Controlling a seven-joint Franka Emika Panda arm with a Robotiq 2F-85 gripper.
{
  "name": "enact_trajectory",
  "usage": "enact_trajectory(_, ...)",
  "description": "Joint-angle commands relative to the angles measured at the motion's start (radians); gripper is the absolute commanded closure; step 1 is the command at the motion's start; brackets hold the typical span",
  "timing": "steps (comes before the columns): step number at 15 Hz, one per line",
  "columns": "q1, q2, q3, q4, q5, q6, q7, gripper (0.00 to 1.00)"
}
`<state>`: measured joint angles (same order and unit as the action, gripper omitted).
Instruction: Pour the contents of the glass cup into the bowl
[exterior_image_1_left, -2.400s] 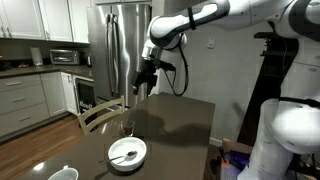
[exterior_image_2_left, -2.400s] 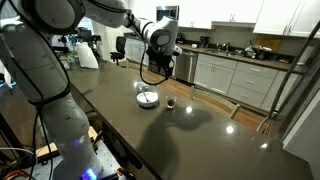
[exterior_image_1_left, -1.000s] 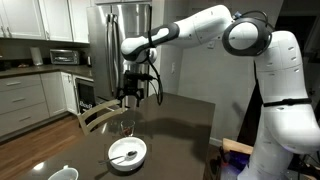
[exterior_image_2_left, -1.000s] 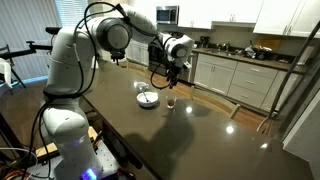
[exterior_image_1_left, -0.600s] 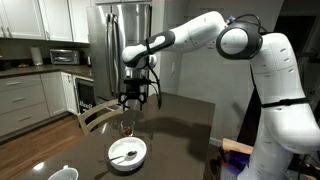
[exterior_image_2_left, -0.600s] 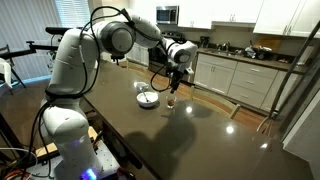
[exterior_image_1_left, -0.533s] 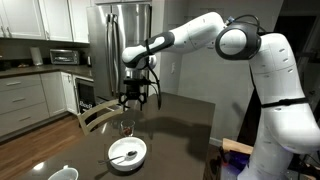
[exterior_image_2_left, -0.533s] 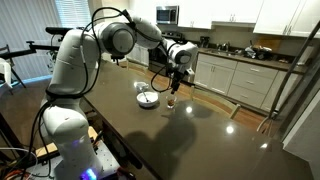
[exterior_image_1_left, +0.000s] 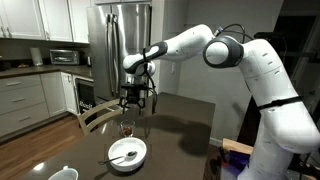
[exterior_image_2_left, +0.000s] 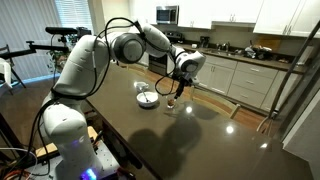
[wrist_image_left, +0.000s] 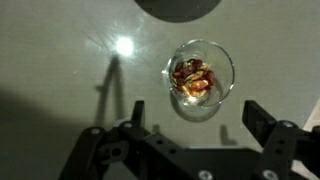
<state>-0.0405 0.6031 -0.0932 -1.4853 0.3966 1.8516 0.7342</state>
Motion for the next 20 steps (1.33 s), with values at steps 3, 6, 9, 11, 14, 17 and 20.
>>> enact_trajectory(3, -0.007, 0.015, 0.007, 0.011, 0.007, -0.001, 0.034, 0.00)
enact_trajectory(6, -0.022, 0.046, 0.004, 0.025, 0.030, -0.002, 0.076, 0.00)
enact_trajectory(9, -0.038, 0.077, 0.006, 0.033, 0.052, 0.000, 0.124, 0.00)
enact_trajectory(11, -0.050, 0.092, 0.012, 0.034, 0.088, 0.008, 0.158, 0.00)
enact_trajectory(14, -0.062, 0.110, 0.025, 0.032, 0.151, 0.039, 0.186, 0.00)
enact_trajectory(17, -0.063, 0.123, 0.037, 0.032, 0.197, 0.069, 0.197, 0.00)
enact_trajectory(20, -0.055, 0.134, 0.043, 0.031, 0.214, 0.084, 0.201, 0.00)
